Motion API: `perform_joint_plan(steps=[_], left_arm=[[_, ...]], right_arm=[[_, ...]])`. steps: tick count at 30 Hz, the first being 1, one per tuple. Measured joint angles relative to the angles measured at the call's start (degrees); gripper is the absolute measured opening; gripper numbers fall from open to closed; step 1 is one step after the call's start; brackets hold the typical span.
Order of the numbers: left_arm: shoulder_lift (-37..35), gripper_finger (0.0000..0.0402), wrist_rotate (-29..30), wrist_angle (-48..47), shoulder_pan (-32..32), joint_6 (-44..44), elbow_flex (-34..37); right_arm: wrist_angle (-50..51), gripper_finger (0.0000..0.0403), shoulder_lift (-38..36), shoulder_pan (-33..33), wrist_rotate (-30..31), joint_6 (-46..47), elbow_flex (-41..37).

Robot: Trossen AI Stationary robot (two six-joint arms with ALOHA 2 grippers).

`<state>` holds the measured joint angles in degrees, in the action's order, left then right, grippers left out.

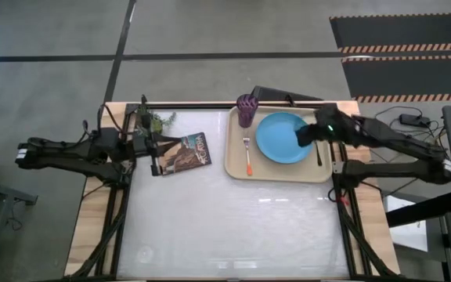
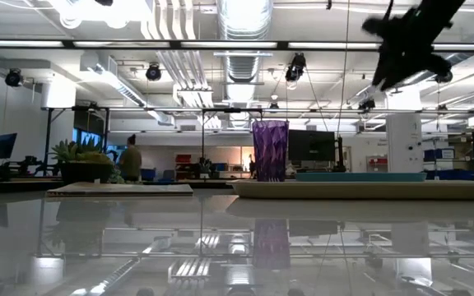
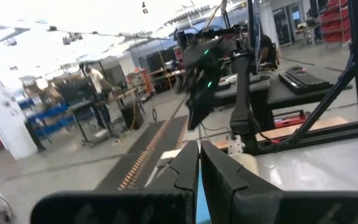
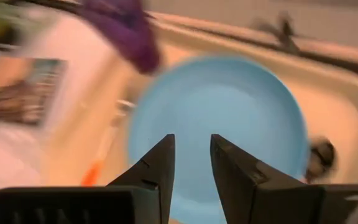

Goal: Pick and place plate/cup/fork/spoon on tray
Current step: Return to Home Position

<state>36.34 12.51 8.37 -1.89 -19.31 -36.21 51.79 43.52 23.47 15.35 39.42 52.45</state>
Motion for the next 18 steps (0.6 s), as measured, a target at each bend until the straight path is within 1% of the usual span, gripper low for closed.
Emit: perform_joint_plan(steps=[5,9,11,13,18], left_arm=[[1.99,0.0000,0.00,-1.33,-0.02,4.47,0.71],[3.17,0.0000,-0.09,-2.39,-0.04,10.32,4.88],[2.37,0.0000,-0.10,-2.37,-0.04,11.30,7.18],[0.07,0.0000,0.11,-2.42,-0.03,10.98,9.27],[-10.04,0.0000,1.37,-1.93,0.02,9.99,12.98]], right_arm=[[-7.71,0.0079,-6.47,-18.09,12.04,-4.72,-4.28],[-11.90,0.0075,-7.86,-29.11,19.21,-8.17,-8.39],[-14.07,0.0075,-7.83,-32.76,21.38,-11.92,-9.94],[-16.83,0.0075,-7.80,-35.33,22.59,-16.86,-11.46],[-22.06,0.0075,-9.45,-36.61,22.01,-26.61,-14.34]])
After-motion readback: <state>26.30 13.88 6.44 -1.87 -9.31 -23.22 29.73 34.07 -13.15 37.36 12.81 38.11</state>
